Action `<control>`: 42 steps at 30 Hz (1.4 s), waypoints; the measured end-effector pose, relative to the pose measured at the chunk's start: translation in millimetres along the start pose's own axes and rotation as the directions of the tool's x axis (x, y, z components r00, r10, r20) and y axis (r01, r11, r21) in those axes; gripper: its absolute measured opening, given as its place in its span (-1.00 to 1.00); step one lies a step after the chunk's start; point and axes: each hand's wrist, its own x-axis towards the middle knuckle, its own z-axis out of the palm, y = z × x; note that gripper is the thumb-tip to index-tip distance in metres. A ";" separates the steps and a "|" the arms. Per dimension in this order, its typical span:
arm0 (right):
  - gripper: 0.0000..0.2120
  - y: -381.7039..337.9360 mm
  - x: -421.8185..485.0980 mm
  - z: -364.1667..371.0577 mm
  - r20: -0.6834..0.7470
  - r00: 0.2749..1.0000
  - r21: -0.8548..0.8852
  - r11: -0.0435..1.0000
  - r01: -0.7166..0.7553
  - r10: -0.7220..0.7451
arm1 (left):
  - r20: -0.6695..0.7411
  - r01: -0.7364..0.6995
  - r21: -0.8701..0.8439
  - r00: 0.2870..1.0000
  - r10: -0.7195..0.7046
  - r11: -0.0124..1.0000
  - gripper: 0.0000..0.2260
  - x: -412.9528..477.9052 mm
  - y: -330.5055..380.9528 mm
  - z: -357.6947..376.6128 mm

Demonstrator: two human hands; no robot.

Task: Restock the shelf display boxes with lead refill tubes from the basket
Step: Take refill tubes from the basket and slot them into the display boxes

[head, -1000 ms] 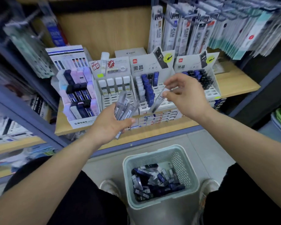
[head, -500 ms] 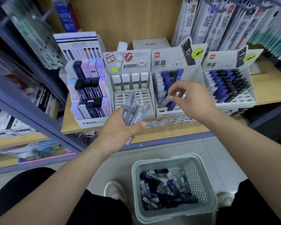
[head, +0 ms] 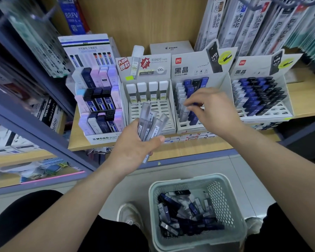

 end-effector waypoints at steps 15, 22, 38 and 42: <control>-0.77 -56.1 -18.3 -12.2 0.344 0.930 0.517 0.801 -0.302 0.129 | 0.040 -0.048 -0.103 0.998 0.052 0.994 -0.83 -3.6 6.1 4.9; -0.85 -46.2 -23.1 -20.0 0.401 0.891 0.668 0.598 -0.443 0.213 | -0.019 -0.028 -0.141 0.999 0.026 0.990 -0.83 2.2 5.1 3.9; -0.69 -58.9 -45.1 -16.1 0.550 0.829 0.598 0.645 -0.475 0.101 | -0.093 -0.100 -0.135 0.992 0.087 0.986 -0.84 4.4 10.3 8.9; -0.43 -58.6 -44.7 -20.2 0.587 0.808 0.590 0.661 -0.463 0.042 | -0.110 -0.084 -0.131 0.991 0.070 0.988 -0.81 4.4 10.5 7.4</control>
